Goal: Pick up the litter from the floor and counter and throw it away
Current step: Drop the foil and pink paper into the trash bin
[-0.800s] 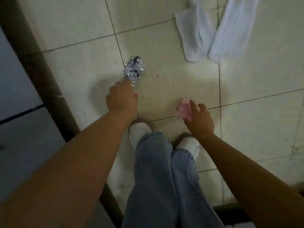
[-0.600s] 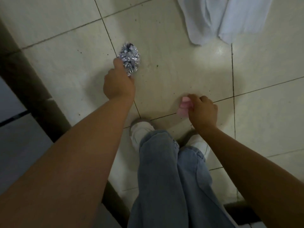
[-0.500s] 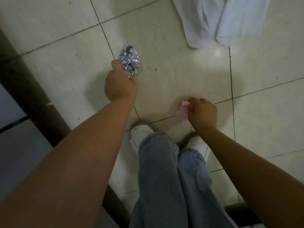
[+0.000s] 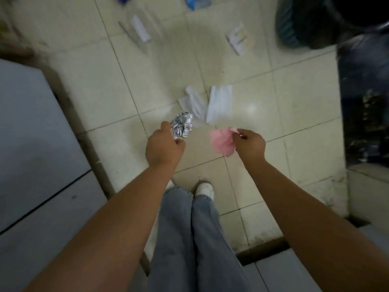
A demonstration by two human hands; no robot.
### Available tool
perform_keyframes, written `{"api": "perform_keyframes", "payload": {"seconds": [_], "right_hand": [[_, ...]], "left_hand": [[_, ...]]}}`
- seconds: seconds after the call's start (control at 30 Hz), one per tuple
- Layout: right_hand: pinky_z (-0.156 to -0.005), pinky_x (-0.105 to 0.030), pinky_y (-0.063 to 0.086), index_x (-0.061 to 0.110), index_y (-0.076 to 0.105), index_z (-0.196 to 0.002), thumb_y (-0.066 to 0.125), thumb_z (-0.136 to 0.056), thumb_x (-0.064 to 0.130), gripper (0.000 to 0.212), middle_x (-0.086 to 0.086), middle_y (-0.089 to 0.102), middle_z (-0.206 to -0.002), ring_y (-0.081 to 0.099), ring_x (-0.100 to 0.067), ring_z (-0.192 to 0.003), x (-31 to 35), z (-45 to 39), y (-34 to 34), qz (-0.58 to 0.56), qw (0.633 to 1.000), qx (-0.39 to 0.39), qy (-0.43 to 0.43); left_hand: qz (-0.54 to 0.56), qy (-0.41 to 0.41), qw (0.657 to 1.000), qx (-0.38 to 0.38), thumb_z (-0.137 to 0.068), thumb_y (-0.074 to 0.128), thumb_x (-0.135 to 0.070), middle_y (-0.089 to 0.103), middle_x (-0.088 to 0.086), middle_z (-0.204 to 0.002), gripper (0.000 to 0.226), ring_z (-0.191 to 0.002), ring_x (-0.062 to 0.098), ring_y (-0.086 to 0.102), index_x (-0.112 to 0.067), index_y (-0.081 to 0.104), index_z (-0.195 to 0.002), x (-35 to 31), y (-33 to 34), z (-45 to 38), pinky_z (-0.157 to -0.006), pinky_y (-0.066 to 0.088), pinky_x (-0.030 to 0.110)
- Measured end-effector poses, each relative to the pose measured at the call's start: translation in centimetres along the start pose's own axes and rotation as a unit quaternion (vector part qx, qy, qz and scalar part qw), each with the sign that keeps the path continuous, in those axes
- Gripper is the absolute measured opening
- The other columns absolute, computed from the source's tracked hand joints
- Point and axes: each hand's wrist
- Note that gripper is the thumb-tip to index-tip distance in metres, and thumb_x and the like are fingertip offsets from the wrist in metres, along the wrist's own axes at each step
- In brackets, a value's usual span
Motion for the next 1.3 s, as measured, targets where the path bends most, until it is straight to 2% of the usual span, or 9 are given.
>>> {"api": "perform_keyframes", "payload": {"seconds": [0.1,0.27,0.43,0.6,0.7,0.8,0.97,1.1,1.3], "right_hand": [[-0.064,-0.029,0.041,-0.011,0.067,-0.096,0.048,-0.086,0.000,0.024,-0.015,0.055,-0.077,0.051,-0.024,-0.063,4.2,0.6,-8.3,-0.079,0.997,-0.004,0.001],[-0.046,-0.013,0.046,-0.008,0.065,-0.106,0.052,-0.089,0.000,0.023,-0.011,0.055,-0.065,0.052,-0.006,-0.038,8.8,-2.1,-21.4,-0.173,0.984,-0.038,-0.007],[-0.040,-0.007,0.049,-0.006,0.061,-0.111,0.055,-0.092,0.008,0.024,-0.010,0.058,-0.069,0.053,-0.014,-0.053,9.9,-9.6,-32.4,-0.268,0.960,-0.071,0.037],[-0.073,-0.028,0.055,-0.002,0.057,-0.120,0.053,-0.094,0.009,0.029,-0.011,0.064,-0.084,0.063,-0.014,-0.057,10.1,-17.5,-39.9,-0.327,0.939,-0.051,0.094],[-0.083,-0.034,0.052,0.005,0.047,-0.130,0.044,-0.097,0.012,0.034,-0.014,0.062,-0.112,0.065,-0.024,-0.102,10.7,-21.6,-42.9,-0.329,0.938,0.005,0.110],[-0.103,-0.043,0.044,0.005,0.040,-0.137,0.039,-0.098,0.015,0.040,-0.020,0.047,-0.141,0.047,-0.034,-0.129,10.6,-24.2,-43.5,-0.273,0.954,0.030,0.122],[-0.105,-0.038,0.040,0.002,0.044,-0.135,0.037,-0.099,0.021,0.042,-0.021,0.051,-0.138,0.048,-0.034,-0.127,9.6,-23.5,-41.5,0.057,0.997,0.046,0.005],[-0.120,-0.044,0.016,0.016,0.021,-0.148,0.033,-0.099,0.034,0.054,-0.010,0.021,-0.158,0.015,-0.030,-0.147,8.9,-22.1,-37.8,0.270,0.949,0.065,-0.148],[-0.120,-0.050,-0.003,0.027,0.000,-0.150,0.019,-0.097,0.051,0.062,-0.003,-0.007,-0.161,-0.009,-0.029,-0.148,11.4,-19.0,-30.5,0.416,0.851,0.074,-0.313]], "left_hand": [[-0.001,0.032,0.999,0.010,-0.087,0.056,-0.020,0.062,0.023,-0.113,0.038,-0.103,0.038,0.060,-0.003,0.049,-0.120,-6.7,-4.9,3.2,-0.080,0.051,0.040],[0.014,0.076,0.997,-0.013,-0.087,0.057,-0.019,0.065,0.018,-0.112,0.035,-0.104,0.037,0.060,-0.005,0.051,-0.118,-18.5,-10.0,5.2,-0.081,0.048,0.038],[0.070,0.073,0.995,-0.014,-0.085,0.059,-0.017,0.067,0.017,-0.110,0.035,-0.103,0.036,0.061,-0.006,0.052,-0.117,-31.6,-9.0,2.6,-0.081,0.048,0.035],[0.147,0.037,0.988,0.013,-0.088,0.058,-0.019,0.066,0.016,-0.115,0.038,-0.108,0.031,0.060,-0.006,0.049,-0.123,-43.0,-4.8,-1.7,-0.087,0.048,0.033],[0.183,0.047,0.981,0.051,-0.091,0.057,-0.026,0.058,0.014,-0.131,0.054,-0.120,0.029,0.054,-0.010,0.037,-0.138,-48.8,-2.1,-4.7,-0.095,0.044,0.031],[0.190,0.042,0.976,0.095,-0.095,0.051,-0.033,0.043,0.013,-0.147,0.062,-0.133,0.029,0.044,-0.014,0.024,-0.147,-52.3,-0.5,-6.8,-0.104,0.039,0.032],[-0.032,0.088,0.994,0.053,-0.099,0.041,-0.025,0.051,0.013,-0.140,0.040,-0.128,0.030,0.047,-0.009,0.046,-0.135,-49.4,-0.3,-6.1,-0.102,0.041,0.035],[-0.236,0.105,0.966,0.016,-0.101,0.034,-0.028,0.028,0.009,-0.157,0.045,-0.146,0.028,0.019,-0.015,0.038,-0.143,-43.4,-2.4,-4.7,-0.116,0.022,0.040],[-0.331,0.057,0.942,0.002,-0.102,0.023,-0.038,0.001,0.000,-0.162,0.051,-0.149,0.025,-0.009,-0.026,0.015,-0.150,-35.5,-4.2,-3.9,-0.122,0.000,0.045]]}}
Point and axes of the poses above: each hand's wrist, its own z-axis away from the middle knuckle, its own y-axis out of the palm, x = y × z
